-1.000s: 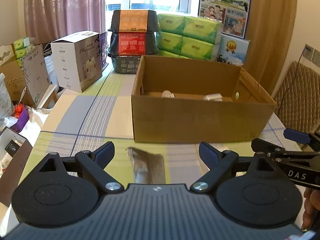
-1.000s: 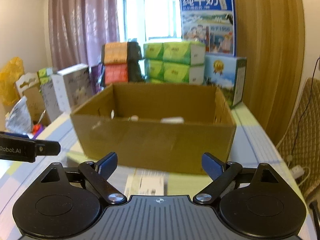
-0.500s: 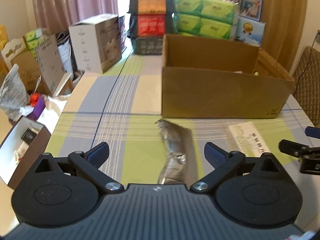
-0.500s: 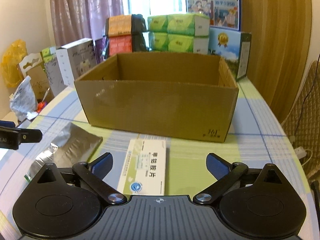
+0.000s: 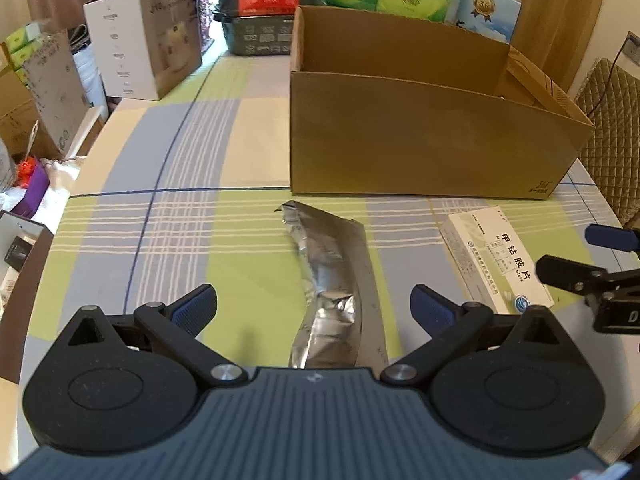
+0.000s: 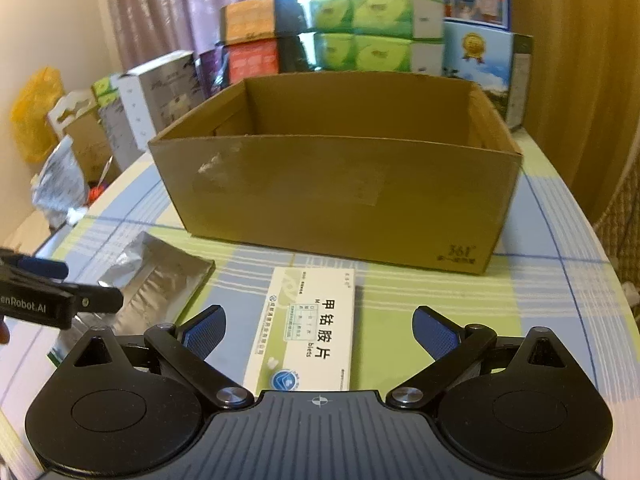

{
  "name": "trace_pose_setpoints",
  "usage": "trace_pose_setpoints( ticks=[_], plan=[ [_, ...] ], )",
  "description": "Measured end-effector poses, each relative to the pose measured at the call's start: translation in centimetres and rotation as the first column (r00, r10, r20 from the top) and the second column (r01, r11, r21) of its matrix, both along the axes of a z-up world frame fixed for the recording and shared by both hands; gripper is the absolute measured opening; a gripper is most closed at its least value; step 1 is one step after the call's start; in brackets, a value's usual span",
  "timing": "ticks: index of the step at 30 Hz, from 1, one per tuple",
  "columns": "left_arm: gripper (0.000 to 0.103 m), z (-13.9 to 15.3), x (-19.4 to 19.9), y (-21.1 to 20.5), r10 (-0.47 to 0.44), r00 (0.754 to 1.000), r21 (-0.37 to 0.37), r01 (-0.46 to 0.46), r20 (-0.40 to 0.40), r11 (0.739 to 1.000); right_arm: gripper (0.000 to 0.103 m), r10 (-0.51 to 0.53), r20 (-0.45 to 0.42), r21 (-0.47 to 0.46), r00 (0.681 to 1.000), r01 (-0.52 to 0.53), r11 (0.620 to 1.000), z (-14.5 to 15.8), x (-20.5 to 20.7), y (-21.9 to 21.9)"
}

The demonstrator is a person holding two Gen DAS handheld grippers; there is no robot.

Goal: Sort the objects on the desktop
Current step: 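Close the left tool on the silver foil bag while the right tool grasps the white medicine box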

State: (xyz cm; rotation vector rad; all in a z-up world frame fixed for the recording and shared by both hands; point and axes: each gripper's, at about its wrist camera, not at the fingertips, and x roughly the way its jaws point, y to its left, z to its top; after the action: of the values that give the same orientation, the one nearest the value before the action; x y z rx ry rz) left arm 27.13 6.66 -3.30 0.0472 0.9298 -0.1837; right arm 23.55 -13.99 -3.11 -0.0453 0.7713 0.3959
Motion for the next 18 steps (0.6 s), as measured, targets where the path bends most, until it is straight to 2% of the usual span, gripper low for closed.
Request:
trace_pose_setpoints(
  ticks=[4, 6, 8, 18],
  plan=[
    [0.099, -0.4, 1.0, -0.6, -0.015, 1.0, 0.028, 0.016, -0.023, 0.999, 0.097, 0.016, -0.027, -0.029, 1.0, -0.017, 0.999, -0.8, 1.1, 0.4],
    [0.093, -0.9, 1.6, -0.9, -0.021, 0.999, 0.052, 0.024, -0.048, 0.998, 0.095, 0.013, -0.035, -0.038, 0.999, -0.014, 0.999, -1.1, 1.7, 0.4],
    [0.093, -1.3, 2.2, -1.0, -0.03, 0.997, 0.047, 0.033, -0.069, 0.998, 0.089, 0.015, -0.057, -0.034, 0.998, -0.017, 0.999, -1.6, 2.2, 0.5],
    [0.093, -2.4, 3.6, -1.2, -0.056, 0.992, 0.048, 0.062, -0.112, 0.997, 0.08, 0.07, -0.142, -0.087, 0.987, -0.082, 0.993, -3.8, 3.5, 2.3]
  ],
)
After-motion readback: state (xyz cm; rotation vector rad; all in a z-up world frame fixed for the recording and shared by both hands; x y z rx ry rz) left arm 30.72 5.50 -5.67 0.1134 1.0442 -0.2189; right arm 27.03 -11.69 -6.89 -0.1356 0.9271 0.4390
